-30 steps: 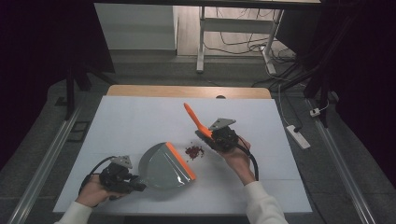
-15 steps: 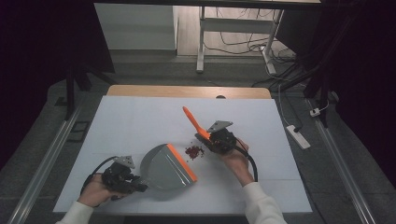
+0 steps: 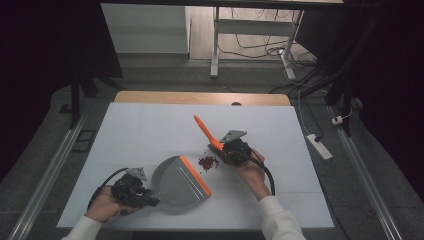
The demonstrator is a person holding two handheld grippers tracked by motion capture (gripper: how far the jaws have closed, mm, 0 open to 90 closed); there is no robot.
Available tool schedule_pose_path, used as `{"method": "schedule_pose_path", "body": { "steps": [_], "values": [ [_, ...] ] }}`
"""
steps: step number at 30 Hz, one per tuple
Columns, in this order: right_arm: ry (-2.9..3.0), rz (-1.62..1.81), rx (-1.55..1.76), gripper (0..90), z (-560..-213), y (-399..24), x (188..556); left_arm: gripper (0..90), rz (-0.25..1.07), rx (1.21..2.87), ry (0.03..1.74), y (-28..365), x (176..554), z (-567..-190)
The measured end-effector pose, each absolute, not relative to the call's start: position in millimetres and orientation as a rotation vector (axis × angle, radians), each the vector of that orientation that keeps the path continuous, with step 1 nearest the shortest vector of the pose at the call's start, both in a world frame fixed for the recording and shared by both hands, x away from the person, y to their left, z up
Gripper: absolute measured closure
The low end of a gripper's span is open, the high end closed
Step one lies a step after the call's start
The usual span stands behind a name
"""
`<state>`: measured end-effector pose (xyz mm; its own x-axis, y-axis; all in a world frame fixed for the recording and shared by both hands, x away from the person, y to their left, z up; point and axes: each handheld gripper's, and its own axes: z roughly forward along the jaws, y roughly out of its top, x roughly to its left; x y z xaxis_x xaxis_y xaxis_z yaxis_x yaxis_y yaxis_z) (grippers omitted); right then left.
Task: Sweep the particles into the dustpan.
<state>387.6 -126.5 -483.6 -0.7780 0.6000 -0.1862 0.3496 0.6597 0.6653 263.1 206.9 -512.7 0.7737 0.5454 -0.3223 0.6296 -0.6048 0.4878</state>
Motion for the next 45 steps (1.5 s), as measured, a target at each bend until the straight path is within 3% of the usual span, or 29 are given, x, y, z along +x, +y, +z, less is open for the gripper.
{"method": "schedule_pose_path", "body": {
  "steps": [21,45],
  "values": [
    [2.528,0.893,0.771,70.3,-489.2,-104.4,393.9,62.2,-0.207,2.369,0.873,204.0,265.5,-514.1],
    [2.607,0.869,0.61,70.3,-488.8,-81.7,366.4,62.2,-0.212,2.368,0.874,203.8,265.9,-514.2]
  ]
}}
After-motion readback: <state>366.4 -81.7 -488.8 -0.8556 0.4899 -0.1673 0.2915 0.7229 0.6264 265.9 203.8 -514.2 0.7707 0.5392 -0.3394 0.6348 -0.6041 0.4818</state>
